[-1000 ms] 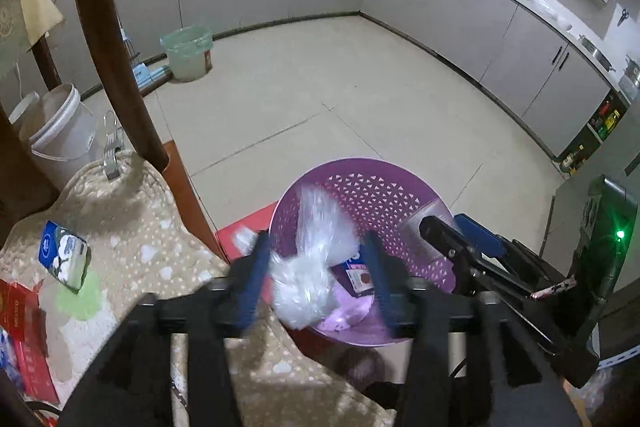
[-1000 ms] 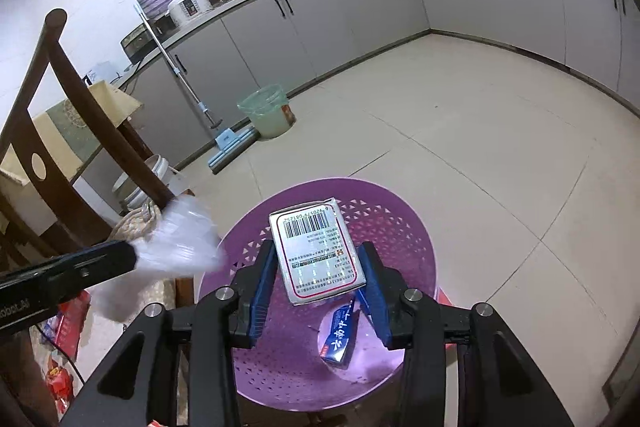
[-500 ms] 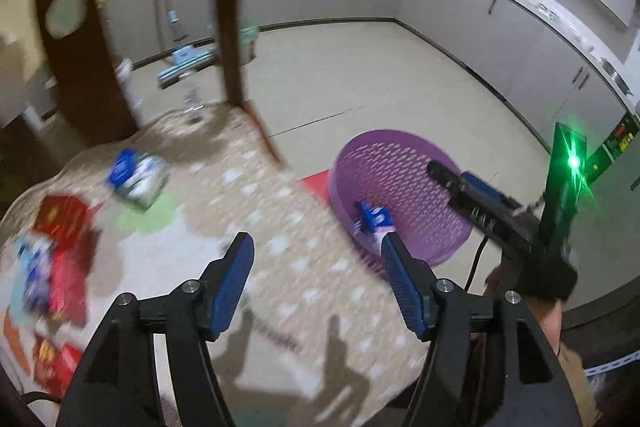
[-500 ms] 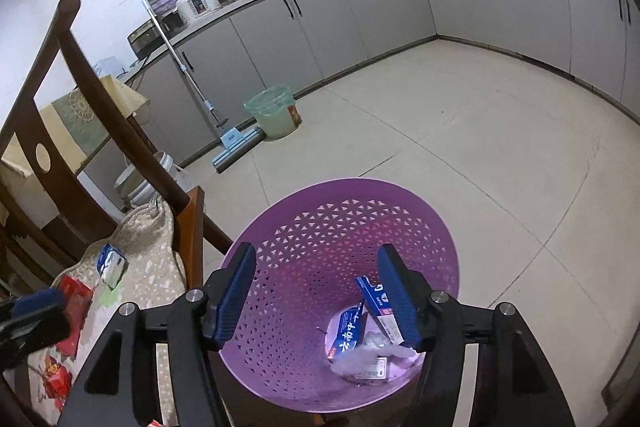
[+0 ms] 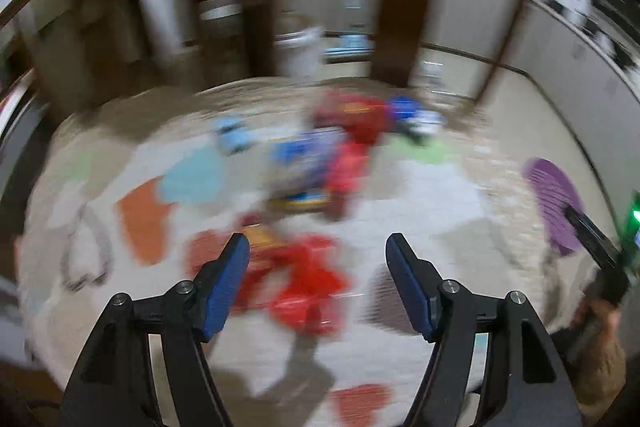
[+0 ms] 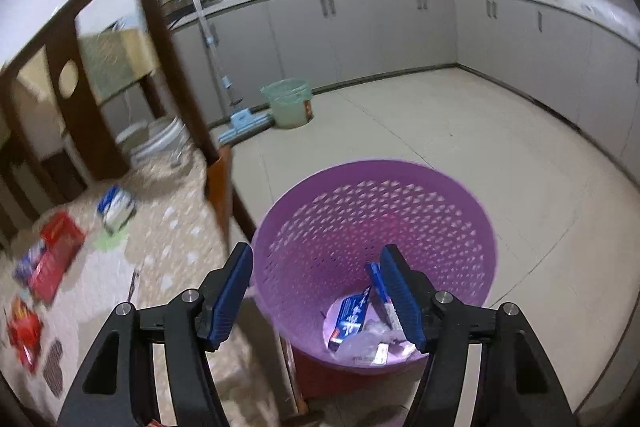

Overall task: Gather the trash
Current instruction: 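Return both tools to the bed toward the red snack wrappers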

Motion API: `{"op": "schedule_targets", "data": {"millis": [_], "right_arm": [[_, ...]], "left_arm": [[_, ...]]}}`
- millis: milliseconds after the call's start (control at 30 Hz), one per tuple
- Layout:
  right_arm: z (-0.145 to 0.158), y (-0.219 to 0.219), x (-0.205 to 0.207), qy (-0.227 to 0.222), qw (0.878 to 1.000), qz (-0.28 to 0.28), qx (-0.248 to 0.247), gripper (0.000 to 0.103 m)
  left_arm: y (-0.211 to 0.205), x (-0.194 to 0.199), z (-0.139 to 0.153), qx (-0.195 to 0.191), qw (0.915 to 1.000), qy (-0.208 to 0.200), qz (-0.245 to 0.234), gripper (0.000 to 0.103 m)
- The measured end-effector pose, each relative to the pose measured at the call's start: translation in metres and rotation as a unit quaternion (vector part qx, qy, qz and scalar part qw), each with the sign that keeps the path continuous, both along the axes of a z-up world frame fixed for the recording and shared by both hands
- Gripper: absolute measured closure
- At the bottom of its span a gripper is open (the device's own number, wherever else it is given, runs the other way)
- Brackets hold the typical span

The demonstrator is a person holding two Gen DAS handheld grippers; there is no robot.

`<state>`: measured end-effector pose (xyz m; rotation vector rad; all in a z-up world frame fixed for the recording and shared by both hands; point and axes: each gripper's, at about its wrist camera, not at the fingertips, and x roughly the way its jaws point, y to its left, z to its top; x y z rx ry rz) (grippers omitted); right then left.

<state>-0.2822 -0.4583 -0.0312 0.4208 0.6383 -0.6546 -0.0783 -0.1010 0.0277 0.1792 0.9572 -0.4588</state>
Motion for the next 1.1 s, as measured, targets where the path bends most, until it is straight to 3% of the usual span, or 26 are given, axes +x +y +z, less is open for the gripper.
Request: {"op": "schedule_targets", "data": {"millis": [167, 267, 400, 533, 667, 700, 733, 867, 1100], "right_arm": [[0.001, 0.04, 0.013, 0.026, 0.998, 0.059, 0.003, 0.033], [0.008, 0.063, 0.026, 0.033, 0.994, 0.1, 0.01, 0.033], [0.016, 0.095, 0.057, 0.038, 0.984, 0.167, 0.048, 0.032], [0.016, 0.132, 0.093, 0.043, 0.965, 0.236, 0.107, 0.032], [0.007, 0.167, 0.125, 0.051, 0.942, 0.284, 0.174, 0.032], [0.005, 0.175, 0.131, 0.051, 0.936, 0.291, 0.19, 0.032], [0.003, 0.182, 0.138, 0.051, 0.932, 0.296, 0.204, 0.032], [-0.004, 0.203, 0.168, 0.058, 0.915, 0.315, 0.245, 0.032], [-0.017, 0.249, 0.197, 0.092, 0.9, 0.359, 0.229, 0.032]], "left_arm": [[0.076, 0.031, -0.022, -0.029, 0.9957, 0.035, 0.081, 0.033], [0.098, 0.04, -0.037, -0.047, 0.9931, 0.051, 0.095, 0.033], [0.092, 0.041, -0.054, -0.063, 0.9941, 0.066, 0.059, 0.033], [0.074, 0.048, -0.069, -0.06, 0.995, 0.076, 0.023, 0.033], [0.063, 0.062, -0.088, -0.099, 0.987, 0.126, 0.003, 0.034], [0.061, 0.063, -0.091, -0.101, 0.9866, 0.128, -0.001, 0.039], [0.06, 0.063, -0.092, -0.099, 0.9875, 0.123, -0.001, 0.061], [0.071, 0.059, -0.09, -0.108, 0.9876, 0.114, 0.004, 0.064], [0.109, 0.043, -0.065, -0.108, 0.9908, 0.078, 0.024, 0.064]]}}
